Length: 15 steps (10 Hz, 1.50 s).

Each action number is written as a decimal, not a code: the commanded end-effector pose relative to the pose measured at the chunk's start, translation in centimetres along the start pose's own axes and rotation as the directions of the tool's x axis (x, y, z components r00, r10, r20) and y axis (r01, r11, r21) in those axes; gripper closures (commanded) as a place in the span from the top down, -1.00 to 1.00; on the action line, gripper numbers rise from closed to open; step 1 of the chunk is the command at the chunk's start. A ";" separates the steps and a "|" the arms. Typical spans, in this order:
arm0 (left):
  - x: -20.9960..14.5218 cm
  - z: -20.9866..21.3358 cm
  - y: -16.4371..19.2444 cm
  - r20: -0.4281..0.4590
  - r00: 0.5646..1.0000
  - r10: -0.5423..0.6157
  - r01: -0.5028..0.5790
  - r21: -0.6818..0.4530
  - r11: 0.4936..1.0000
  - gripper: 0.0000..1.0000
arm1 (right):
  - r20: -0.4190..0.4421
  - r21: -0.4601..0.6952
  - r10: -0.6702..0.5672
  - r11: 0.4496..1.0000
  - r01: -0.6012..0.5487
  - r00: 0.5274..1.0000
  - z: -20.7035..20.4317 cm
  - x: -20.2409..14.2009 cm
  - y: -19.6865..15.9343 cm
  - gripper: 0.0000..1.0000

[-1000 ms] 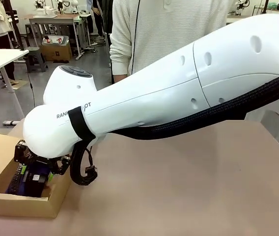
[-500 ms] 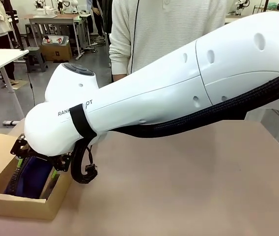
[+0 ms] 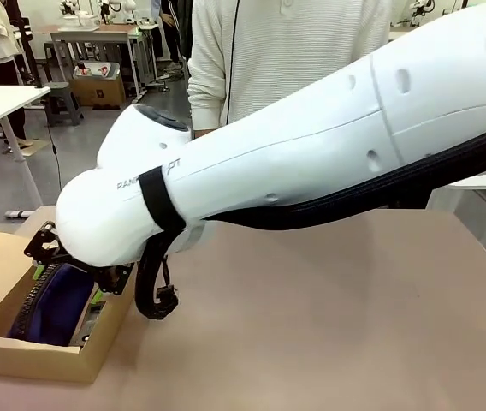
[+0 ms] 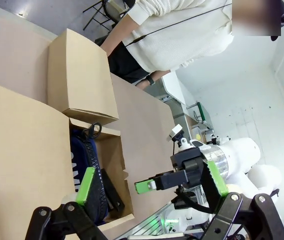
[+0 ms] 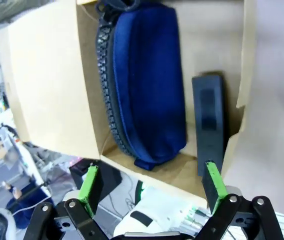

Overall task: Place items inside the box.
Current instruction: Pick up a Pencil pouch or Stapler and place it inside the Mailer Box closest to the robot.

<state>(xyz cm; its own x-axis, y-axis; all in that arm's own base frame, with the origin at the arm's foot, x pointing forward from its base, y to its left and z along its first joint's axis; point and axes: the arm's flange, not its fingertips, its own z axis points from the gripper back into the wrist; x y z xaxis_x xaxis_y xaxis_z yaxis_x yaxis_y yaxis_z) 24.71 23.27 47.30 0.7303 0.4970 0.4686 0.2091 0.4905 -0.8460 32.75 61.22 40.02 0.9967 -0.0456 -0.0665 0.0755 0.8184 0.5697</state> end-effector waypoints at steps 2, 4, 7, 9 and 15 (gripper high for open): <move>0.0 -0.1 0.0 0.017 1.000 -0.020 0.020 -0.023 1.000 1.00 | -0.169 0.151 0.125 0.984 -0.099 0.978 10.1 -1.7 -8.8 1.00; 0.0 -0.1 0.0 0.017 1.000 -0.020 0.020 -0.023 1.000 1.00 | -0.291 0.188 0.160 0.976 -0.107 0.943 18.7 -3.3 -16.7 1.00; 0.0 -0.1 0.0 0.017 1.000 -0.020 0.020 -0.023 1.000 1.00 | -0.214 0.247 0.103 0.968 -0.048 0.971 22.1 -4.3 -21.0 1.00; 0.0 -0.1 0.0 0.017 1.000 -0.020 0.020 -0.023 1.000 1.00 | -0.260 0.281 0.144 0.957 -0.068 0.955 21.9 -3.2 -18.5 1.00; 0.0 -0.1 0.0 0.017 1.000 -0.020 0.020 -0.023 1.000 1.00 | -0.279 0.556 0.116 0.829 0.061 0.953 34.2 -1.6 -30.0 1.00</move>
<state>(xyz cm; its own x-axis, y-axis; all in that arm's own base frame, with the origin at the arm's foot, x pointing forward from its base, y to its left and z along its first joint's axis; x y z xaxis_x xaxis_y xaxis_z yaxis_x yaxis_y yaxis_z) 24.68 23.29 47.31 0.7297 0.4975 0.4691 0.2089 0.4910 -0.8457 30.46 21.59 51.29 0.9583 0.1920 -0.2117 0.1111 0.4322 0.8949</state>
